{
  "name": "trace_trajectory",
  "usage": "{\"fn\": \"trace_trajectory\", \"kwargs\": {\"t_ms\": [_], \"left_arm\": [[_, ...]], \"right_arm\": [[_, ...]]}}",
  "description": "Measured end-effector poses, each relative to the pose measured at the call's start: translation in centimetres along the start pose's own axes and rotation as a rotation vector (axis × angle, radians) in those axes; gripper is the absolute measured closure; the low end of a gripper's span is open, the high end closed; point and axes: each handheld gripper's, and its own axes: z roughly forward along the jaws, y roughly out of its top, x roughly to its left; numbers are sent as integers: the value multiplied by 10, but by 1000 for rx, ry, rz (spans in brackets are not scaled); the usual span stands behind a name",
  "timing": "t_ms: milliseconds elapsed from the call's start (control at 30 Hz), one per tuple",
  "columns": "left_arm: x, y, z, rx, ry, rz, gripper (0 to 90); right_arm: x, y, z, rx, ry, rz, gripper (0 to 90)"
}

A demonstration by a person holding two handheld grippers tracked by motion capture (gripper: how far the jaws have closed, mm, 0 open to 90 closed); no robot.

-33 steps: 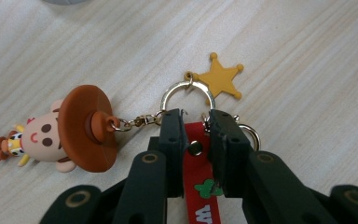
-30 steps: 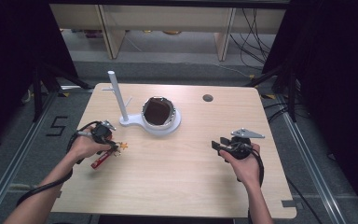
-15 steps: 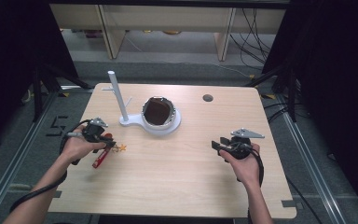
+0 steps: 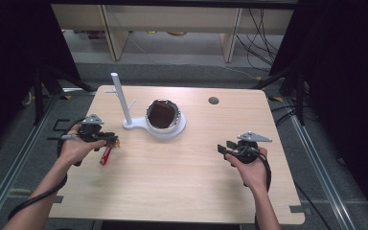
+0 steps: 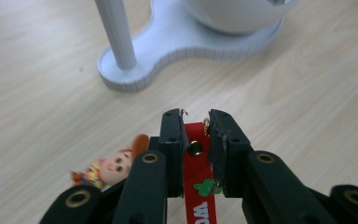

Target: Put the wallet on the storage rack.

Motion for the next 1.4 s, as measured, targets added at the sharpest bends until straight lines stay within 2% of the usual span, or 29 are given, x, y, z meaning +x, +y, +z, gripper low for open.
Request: {"fn": "trace_trajectory", "kwargs": {"t_ms": [100,133,167,233,367,433,467,667,700,867,1100,1167,1200,1400], "left_arm": [[0,2,-5,-89,6,-57,754],[1,2,-7,-110,6,-58,754],[0,3,-7,-145,4,-88,754],[2,5,-12,-192,6,-116,754],[5,8,-20,-259,30,-153,754],[7,9,-23,-295,34,-174,754],[8,10,-25,-308,35,-175,754],[13,20,-32,-367,65,-188,754],[14,22,-33,-378,69,-189,754],[18,33,-40,-426,107,-190,754],[20,43,-48,-456,122,-181,754],[21,47,-50,-465,122,-174,754],[22,50,-52,-470,125,-171,754],[26,59,-57,-493,136,-172,754]], "right_arm": [[0,0,0,1,-6,-1,538],[0,0,1,1,-5,-1,538],[0,0,1,2,-5,-2,537],[0,0,0,9,-13,-3,537],[1,0,0,11,-15,4,537],[2,-1,0,5,-5,26,537],[0,0,0,9,-13,-3,537],[1,0,0,7,-14,-4,536],[0,0,2,-7,5,3,536],[1,0,0,8,-13,-2,536],[1,-1,0,4,-10,20,536],[1,-1,0,3,-12,20,536],[0,-1,0,0,-13,5,536],[-1,-1,1,-4,-7,6,535]]}}
